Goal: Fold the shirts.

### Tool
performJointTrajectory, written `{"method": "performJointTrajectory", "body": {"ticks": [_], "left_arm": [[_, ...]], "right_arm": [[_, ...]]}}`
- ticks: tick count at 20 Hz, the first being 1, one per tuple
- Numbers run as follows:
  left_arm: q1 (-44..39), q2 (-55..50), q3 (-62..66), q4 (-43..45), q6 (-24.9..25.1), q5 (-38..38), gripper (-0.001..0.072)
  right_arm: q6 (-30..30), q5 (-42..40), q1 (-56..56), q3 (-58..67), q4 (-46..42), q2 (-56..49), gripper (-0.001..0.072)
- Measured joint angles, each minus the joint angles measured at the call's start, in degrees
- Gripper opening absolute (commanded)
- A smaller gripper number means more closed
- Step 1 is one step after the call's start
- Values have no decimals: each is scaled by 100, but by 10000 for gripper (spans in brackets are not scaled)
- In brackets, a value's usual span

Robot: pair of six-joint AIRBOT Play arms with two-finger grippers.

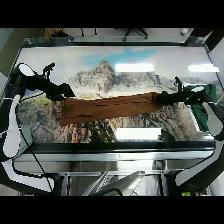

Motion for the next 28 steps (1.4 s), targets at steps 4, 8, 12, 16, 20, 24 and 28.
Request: {"method": "performJointTrajectory", "body": {"ticks": [4,8,12,16,20,24,28], "left_arm": [[-393,11,-114,-20,-7,184,326],[-1058,-17,-140,-20,-15,619,12],[-2074,-420,-103,-243,-13,1344,13],[-3091,-1421,560,-693,-175,2013,13],[-3801,-2503,1665,-927,-614,2356,13],[-4131,-3095,2494,-1023,-879,2376,13],[-3858,-2771,2771,-1034,-789,1794,13]], "right_arm": [[-68,173,85,39,87,-9,20],[-57,531,85,243,197,221,19],[120,970,13,472,236,743,19],[221,1414,-13,557,240,1467,19],[284,1626,-20,579,258,2188,19],[323,1659,-20,581,254,2490,19],[352,1703,-15,581,271,2559,19]]}}
